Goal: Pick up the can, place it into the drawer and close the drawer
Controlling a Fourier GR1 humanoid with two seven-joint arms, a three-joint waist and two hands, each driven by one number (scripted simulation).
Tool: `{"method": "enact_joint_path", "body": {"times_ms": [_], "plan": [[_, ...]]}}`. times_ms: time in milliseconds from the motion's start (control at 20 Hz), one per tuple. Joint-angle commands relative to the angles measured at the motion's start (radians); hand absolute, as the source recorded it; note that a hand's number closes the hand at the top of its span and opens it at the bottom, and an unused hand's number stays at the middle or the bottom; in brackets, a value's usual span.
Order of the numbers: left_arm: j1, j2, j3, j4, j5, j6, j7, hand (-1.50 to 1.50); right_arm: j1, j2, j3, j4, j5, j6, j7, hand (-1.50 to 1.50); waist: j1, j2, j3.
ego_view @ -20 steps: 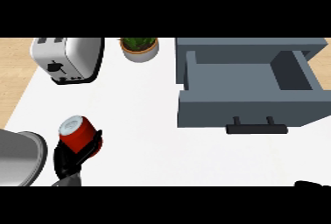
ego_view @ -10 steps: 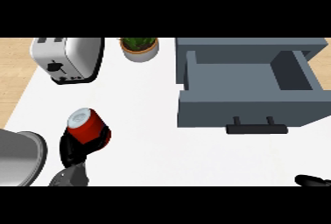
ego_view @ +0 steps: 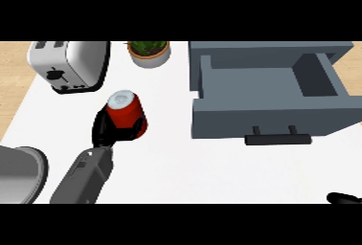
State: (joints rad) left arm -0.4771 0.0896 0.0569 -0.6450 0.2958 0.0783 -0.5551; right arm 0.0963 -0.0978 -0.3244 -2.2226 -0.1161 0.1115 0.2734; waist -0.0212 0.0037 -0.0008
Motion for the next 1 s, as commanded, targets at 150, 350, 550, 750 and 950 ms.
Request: {"method": "enact_joint_path", "body": {"times_ms": [150,350,550,750,950], "plan": [[-0.091,0.002,-0.059,-0.066,-0.042,-0.040,0.132,1.50,0.016,0.010,0.000,-0.022,0.041,-0.017,0.005,-1.50,0.018,-0.005,0.001],[-0.190,-0.004,-0.087,-0.179,-0.060,0.026,0.270,1.50,0.014,0.037,0.060,-0.016,0.098,-0.018,-0.022,-1.50,0.026,-0.008,0.001],[-0.233,-0.002,-0.111,-0.318,-0.058,0.050,0.456,1.50,-0.033,-0.018,-0.004,-0.023,0.030,-0.019,0.036,-1.50,0.026,-0.009,0.001],[-0.396,-0.068,-0.090,-0.232,-0.076,0.129,0.501,1.50,-0.043,-0.014,-0.004,-0.041,0.012,-0.031,0.077,-1.50,0.009,-0.003,0.001],[-0.422,-0.072,-0.138,-0.383,-0.082,0.181,0.644,1.50,-0.013,-0.038,-0.057,0.014,-0.029,0.013,0.021,-1.50,0.015,-0.006,0.002]]}}
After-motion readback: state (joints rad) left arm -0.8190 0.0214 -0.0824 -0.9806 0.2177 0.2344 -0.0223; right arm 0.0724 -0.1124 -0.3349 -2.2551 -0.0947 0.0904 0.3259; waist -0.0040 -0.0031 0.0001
